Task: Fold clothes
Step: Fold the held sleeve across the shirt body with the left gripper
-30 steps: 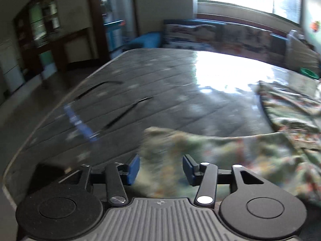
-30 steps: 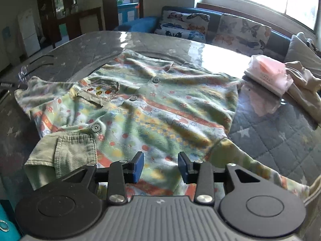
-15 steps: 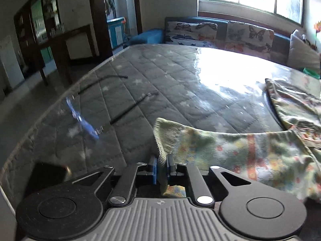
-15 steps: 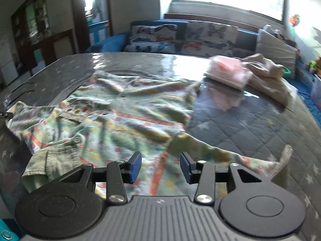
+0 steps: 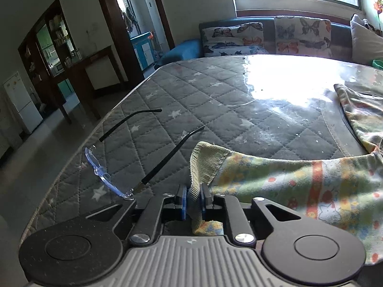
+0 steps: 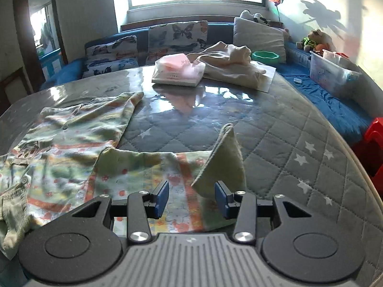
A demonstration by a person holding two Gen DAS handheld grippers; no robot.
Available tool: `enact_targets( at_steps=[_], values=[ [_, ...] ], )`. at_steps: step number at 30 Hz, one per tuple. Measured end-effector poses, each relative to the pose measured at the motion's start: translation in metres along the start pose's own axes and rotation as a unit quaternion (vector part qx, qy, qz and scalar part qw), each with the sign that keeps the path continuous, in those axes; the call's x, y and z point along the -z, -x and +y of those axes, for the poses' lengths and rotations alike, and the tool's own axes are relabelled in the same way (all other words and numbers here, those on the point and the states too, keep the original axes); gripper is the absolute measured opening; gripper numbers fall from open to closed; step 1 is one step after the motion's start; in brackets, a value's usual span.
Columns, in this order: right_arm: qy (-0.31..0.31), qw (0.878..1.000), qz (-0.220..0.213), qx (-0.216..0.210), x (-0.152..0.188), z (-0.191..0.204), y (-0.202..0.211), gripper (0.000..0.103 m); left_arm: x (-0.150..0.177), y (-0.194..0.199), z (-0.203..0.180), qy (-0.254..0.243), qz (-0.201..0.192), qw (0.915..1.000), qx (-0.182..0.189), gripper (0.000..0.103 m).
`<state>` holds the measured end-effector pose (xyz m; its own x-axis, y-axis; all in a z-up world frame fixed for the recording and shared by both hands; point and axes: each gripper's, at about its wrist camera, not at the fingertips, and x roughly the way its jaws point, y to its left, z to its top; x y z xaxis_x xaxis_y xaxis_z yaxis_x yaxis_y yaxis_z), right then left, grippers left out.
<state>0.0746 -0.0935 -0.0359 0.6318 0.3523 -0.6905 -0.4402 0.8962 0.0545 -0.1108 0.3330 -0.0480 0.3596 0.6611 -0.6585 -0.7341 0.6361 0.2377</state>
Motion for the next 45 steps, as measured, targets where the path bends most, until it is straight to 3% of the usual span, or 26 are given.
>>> enact_targets(
  at_steps=[5,7,9,12,16,23,32,35,39,44,45],
  values=[
    [0.021,1.0,-0.011,0.014,-0.002,0.005,-0.012,0.042,0.001,0.008,0.004,0.008,-0.003,1.0,-0.004,0.032],
    [0.023,0.999,-0.005,0.034,-0.003,0.007,-0.018,0.04,-0.001,0.014,0.008,0.013,-0.009,0.9999,-0.005,0.048],
    [0.021,0.999,-0.007,0.042,-0.001,0.004,-0.016,0.036,-0.003,0.021,0.011,0.014,-0.017,0.9997,-0.005,0.049],
    [0.019,0.998,-0.011,0.054,0.002,-0.001,-0.012,0.021,-0.008,0.03,0.01,0.02,-0.024,0.9995,0.002,0.06],
    [0.017,0.997,-0.016,0.07,0.005,-0.007,-0.008,0.007,-0.017,0.045,-0.015,0.006,-0.042,0.998,0.046,0.069],
    [-0.01,0.993,-0.039,0.108,0.008,-0.036,0.009,0.004,-0.032,0.071,-0.062,-0.022,-0.074,0.9891,0.125,0.071],
    [-0.055,0.986,-0.026,0.154,0.025,-0.08,0.005,0.005,-0.033,0.103,-0.165,-0.103,-0.082,0.9594,0.249,0.074],
    [-0.054,0.987,-0.048,0.145,0.017,-0.081,0.008,0.009,-0.03,0.119,-0.197,-0.136,-0.09,0.9439,0.287,0.074],
    [-0.034,0.993,-0.059,0.101,0.001,-0.073,-0.002,0.012,-0.019,0.135,-0.243,-0.178,-0.088,0.9201,0.337,0.072],
    [-0.029,0.996,-0.043,0.076,-0.007,-0.072,-0.023,0.021,-0.002,0.148,-0.288,-0.221,-0.078,0.894,0.382,0.058],
    [-0.028,0.996,-0.04,0.07,-0.008,-0.072,-0.028,0.022,0.001,0.15,-0.295,-0.228,-0.076,0.889,0.39,0.05]
  ],
)
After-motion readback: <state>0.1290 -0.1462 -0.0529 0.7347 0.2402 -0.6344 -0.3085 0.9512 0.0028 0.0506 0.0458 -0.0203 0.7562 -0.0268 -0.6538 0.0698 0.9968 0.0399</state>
